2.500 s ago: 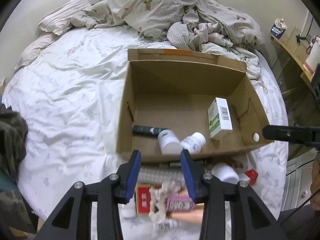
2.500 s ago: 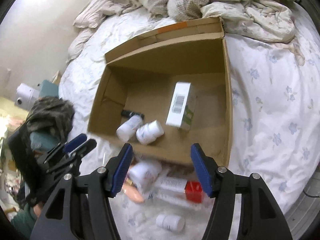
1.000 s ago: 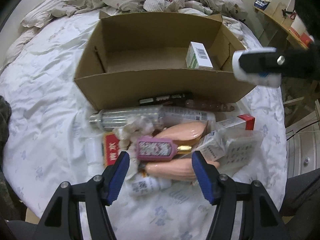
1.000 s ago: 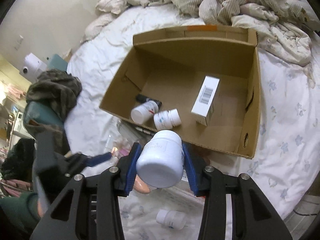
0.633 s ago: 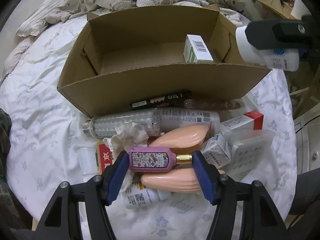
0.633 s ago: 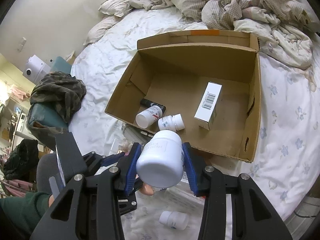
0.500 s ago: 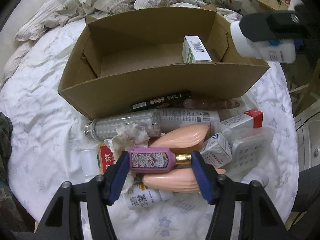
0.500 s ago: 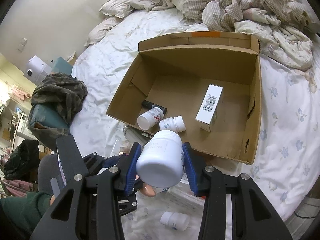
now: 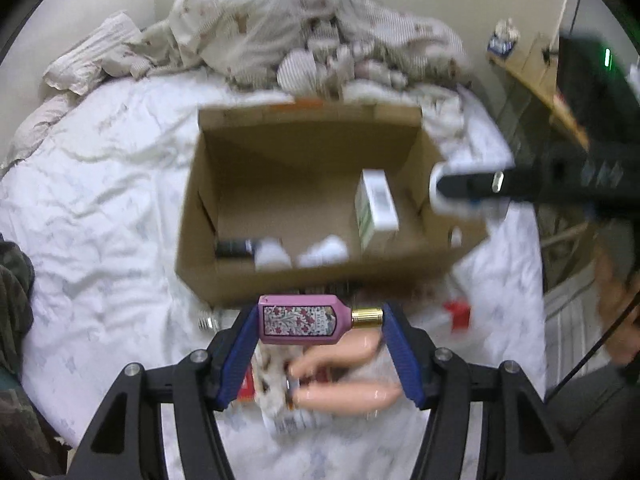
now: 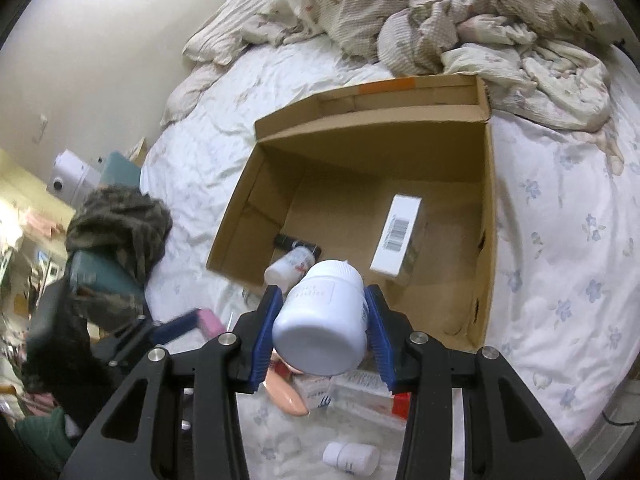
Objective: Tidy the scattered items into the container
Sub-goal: 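Carry the large white bottle and pink perfume bottle over the cardboard box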
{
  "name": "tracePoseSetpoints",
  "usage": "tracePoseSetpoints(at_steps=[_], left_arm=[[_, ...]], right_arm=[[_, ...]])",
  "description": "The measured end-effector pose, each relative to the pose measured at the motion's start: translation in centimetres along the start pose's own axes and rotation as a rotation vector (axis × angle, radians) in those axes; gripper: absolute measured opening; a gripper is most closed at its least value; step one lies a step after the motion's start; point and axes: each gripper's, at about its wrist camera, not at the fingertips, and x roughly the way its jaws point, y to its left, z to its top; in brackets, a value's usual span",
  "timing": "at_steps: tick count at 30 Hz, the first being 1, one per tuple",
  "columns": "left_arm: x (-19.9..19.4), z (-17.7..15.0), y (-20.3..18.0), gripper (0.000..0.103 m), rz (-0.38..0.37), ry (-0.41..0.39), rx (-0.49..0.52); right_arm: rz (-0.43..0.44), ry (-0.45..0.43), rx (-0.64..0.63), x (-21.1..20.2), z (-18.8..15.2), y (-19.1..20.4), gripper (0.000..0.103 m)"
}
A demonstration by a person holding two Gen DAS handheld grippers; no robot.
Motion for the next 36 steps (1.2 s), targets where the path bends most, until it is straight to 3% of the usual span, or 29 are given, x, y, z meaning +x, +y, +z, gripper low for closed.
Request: tracePoseSetpoints(at_steps=[4,11,19,27,36], left_arm=[[0.3,3.3,1.2,0.063,0.017,-0.031,-0.025],[3.9,6.8,3.1,0.063,0.055,0.008,-0.077],[8.5,7.0,4.0,0.063,0.115,0.083,-0.068],[11.0,7.0,3.6,0.063,0.123,0.135,-0.019],[12.5,6.7,2.7,0.063,0.157,0.166,0.042]], right_arm=[[0.015,0.034,0.046,1.4,0.8,-1.1,0.046],[0.034,0.131,0.096,6.2,1.3,-2.3,0.046],[0.071,0.218,0.125,10.0,1.7,-2.6,0.046],[-0.159,0.186,0.132,11.2,2.9,-4.3,0.046],[-0.162,0.221,0.134,12.2,2.7,-4.3,0.047]])
